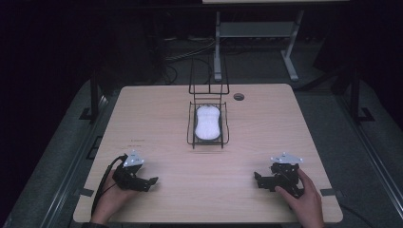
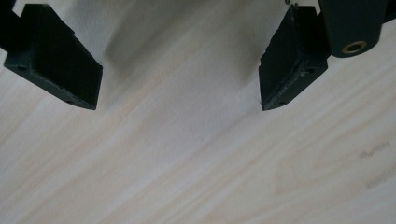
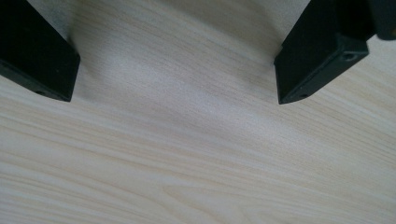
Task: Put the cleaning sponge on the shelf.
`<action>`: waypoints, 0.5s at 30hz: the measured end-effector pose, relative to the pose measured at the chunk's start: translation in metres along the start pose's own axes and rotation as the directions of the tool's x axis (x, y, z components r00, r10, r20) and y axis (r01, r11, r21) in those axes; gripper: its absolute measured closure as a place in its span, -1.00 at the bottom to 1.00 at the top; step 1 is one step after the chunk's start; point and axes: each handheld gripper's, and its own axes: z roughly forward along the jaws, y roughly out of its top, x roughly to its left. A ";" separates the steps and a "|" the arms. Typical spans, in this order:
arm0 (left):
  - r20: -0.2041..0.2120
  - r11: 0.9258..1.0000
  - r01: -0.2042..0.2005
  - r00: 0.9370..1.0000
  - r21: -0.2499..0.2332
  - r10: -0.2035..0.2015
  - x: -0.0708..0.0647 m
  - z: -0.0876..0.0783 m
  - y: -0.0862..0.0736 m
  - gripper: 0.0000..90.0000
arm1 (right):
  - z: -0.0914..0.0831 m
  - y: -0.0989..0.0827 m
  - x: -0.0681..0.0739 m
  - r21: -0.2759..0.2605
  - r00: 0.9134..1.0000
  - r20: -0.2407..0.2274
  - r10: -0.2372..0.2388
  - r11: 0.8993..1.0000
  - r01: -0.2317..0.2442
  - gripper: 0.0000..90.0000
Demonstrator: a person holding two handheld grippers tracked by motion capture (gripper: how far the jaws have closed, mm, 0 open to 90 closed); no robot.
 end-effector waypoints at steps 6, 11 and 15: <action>0.000 1.000 0.009 1.000 -0.008 -0.009 -0.001 -0.002 -0.009 -0.72 | 0.000 0.000 0.000 0.000 1.000 0.000 0.000 1.000 0.000 -1.00; 0.002 0.998 0.002 1.000 -0.065 -0.002 -0.001 -0.003 -0.017 -0.72 | 0.000 0.000 0.000 0.000 1.000 0.000 0.000 1.000 0.000 -1.00; 0.008 0.995 -0.006 1.000 -0.102 0.007 -0.001 -0.004 -0.023 -0.72 | 0.000 0.000 0.000 0.000 1.000 0.000 -0.001 1.000 0.001 -1.00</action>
